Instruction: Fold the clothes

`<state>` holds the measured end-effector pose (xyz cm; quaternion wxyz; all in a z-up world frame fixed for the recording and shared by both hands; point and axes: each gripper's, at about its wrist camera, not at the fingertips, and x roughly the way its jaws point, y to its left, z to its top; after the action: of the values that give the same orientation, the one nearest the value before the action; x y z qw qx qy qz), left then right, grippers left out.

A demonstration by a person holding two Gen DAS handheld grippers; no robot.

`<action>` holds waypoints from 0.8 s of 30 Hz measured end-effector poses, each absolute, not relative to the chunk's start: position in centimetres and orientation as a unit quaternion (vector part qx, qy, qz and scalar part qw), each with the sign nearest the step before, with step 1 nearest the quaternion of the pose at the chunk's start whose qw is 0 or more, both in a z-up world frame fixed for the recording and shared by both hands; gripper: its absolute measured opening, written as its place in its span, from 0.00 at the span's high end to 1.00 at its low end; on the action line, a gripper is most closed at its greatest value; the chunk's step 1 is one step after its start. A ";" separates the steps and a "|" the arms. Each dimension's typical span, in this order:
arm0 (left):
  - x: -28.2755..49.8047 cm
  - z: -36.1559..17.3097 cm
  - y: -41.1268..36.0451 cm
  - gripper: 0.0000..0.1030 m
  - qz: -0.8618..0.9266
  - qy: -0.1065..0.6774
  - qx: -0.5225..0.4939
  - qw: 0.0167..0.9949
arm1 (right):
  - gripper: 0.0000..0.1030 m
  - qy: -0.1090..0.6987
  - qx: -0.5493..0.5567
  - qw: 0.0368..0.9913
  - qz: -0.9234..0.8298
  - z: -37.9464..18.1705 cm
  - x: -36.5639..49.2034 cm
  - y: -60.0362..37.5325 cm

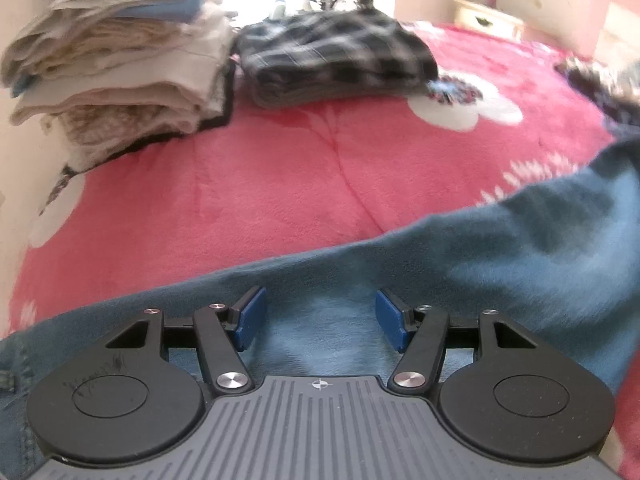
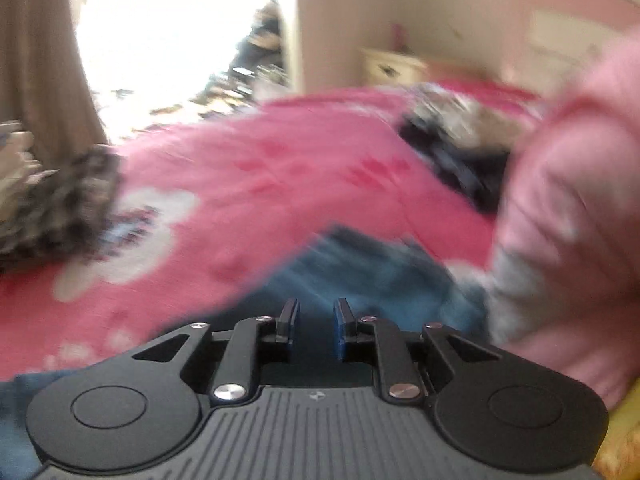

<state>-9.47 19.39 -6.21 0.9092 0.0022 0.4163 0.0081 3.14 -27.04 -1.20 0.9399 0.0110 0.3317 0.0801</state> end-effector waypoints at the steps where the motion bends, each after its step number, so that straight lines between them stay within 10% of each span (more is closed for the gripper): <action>1: -10.1 -5.6 20.0 0.41 0.015 0.416 -0.013 0.909 | 0.71 0.324 -0.003 0.939 0.113 -0.7 3.2 -25.8; 14: -26.4 -1.3 31.1 0.38 0.161 0.449 -0.262 0.839 | 0.37 0.381 -0.127 0.659 0.636 1.2 3.8 3.2; 24: -28.2 -6.8 34.7 0.38 0.173 0.393 -0.389 0.815 | 0.35 0.479 -0.163 0.502 0.701 -7.3 0.1 22.2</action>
<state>-28.18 34.73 -6.81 0.8152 -0.3888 0.3929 0.1731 0.12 22.19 -7.25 0.5020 -0.1634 0.4789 0.7014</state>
